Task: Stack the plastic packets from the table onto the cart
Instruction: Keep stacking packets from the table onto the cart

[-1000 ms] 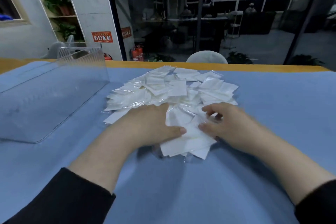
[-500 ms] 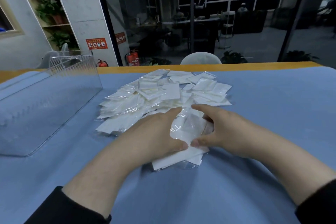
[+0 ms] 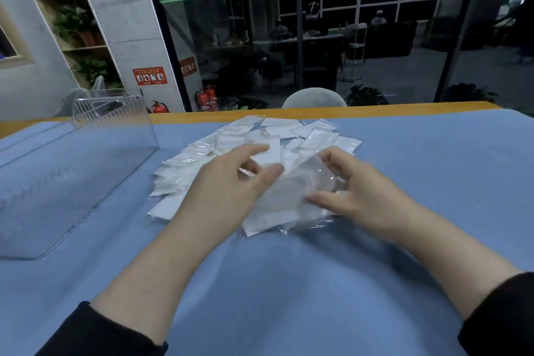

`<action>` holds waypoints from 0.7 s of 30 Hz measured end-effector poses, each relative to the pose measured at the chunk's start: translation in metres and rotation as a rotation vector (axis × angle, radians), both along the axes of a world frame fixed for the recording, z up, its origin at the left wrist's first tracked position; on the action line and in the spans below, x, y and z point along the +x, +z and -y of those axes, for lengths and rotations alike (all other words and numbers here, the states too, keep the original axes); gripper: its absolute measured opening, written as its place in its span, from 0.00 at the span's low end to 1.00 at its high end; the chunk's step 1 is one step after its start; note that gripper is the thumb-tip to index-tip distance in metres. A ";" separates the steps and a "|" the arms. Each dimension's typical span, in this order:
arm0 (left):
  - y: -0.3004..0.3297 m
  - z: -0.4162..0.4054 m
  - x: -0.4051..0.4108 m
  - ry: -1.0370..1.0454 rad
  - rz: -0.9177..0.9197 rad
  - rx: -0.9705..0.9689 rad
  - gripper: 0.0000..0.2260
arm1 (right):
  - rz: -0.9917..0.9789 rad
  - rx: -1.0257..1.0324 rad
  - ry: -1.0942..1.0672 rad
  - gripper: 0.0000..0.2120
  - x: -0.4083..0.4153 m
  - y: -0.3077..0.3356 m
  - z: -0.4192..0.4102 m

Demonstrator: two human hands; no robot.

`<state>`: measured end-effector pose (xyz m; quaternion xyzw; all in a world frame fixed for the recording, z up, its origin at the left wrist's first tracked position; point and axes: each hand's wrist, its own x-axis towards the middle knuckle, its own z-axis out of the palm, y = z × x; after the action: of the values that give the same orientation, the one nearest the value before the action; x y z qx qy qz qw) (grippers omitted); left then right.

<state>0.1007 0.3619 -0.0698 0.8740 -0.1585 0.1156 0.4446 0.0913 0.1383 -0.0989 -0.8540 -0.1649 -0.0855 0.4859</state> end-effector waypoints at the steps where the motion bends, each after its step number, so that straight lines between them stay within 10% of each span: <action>1: -0.003 0.002 0.002 0.018 -0.048 -0.022 0.08 | -0.041 -0.056 0.011 0.14 0.000 -0.003 0.001; 12: -0.009 0.021 -0.007 -0.009 0.087 -0.404 0.08 | 0.087 -0.101 -0.026 0.10 -0.006 0.006 -0.001; 21: -0.021 0.018 0.008 0.091 -0.042 -0.143 0.10 | 0.111 -0.237 -0.067 0.27 -0.006 0.004 -0.004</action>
<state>0.1091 0.3443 -0.0905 0.8485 -0.1007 0.1284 0.5034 0.0849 0.1418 -0.0948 -0.9044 -0.1720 -0.1285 0.3686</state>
